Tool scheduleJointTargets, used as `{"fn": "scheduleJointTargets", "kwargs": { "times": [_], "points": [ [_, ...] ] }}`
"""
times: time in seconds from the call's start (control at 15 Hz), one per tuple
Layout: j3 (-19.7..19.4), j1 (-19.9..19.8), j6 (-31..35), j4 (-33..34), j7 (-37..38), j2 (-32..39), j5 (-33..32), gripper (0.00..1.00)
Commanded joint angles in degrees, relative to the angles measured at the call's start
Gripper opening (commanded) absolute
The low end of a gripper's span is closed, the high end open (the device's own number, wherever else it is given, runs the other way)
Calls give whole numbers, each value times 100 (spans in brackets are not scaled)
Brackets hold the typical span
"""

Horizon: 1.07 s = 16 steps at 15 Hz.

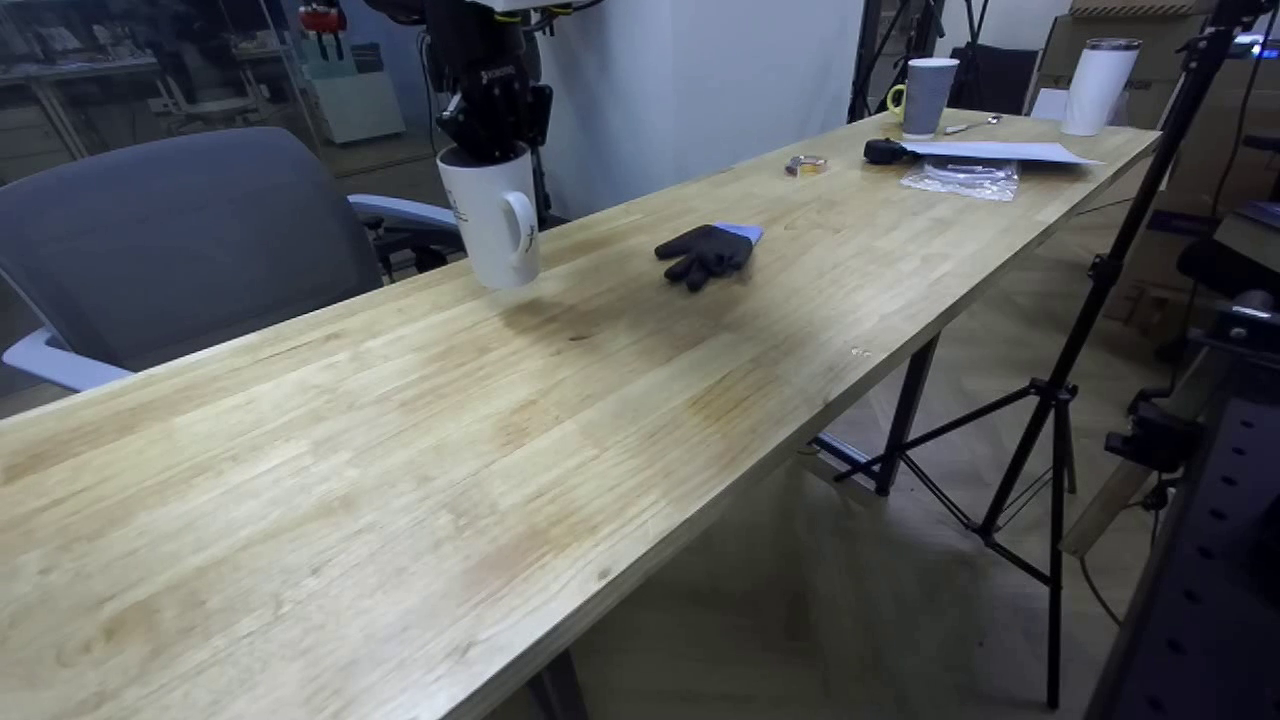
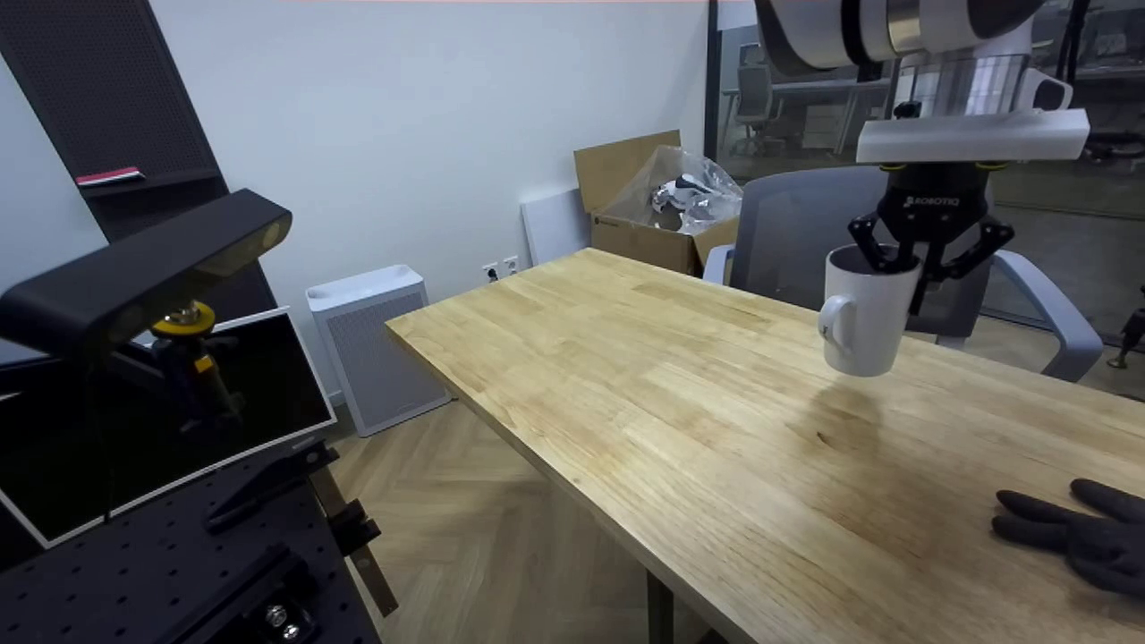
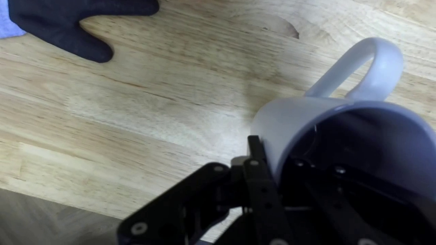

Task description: Move the cup slightly backward

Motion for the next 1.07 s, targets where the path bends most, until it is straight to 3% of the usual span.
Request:
{"fn": "scheduleJointTargets", "kwargs": {
  "times": [0.0,1.0],
  "points": [
    [56,53,-157,-116,125,-225,-32,2],
    [123,148,151,-2094,113,-1448,-30,2]
  ]
}}
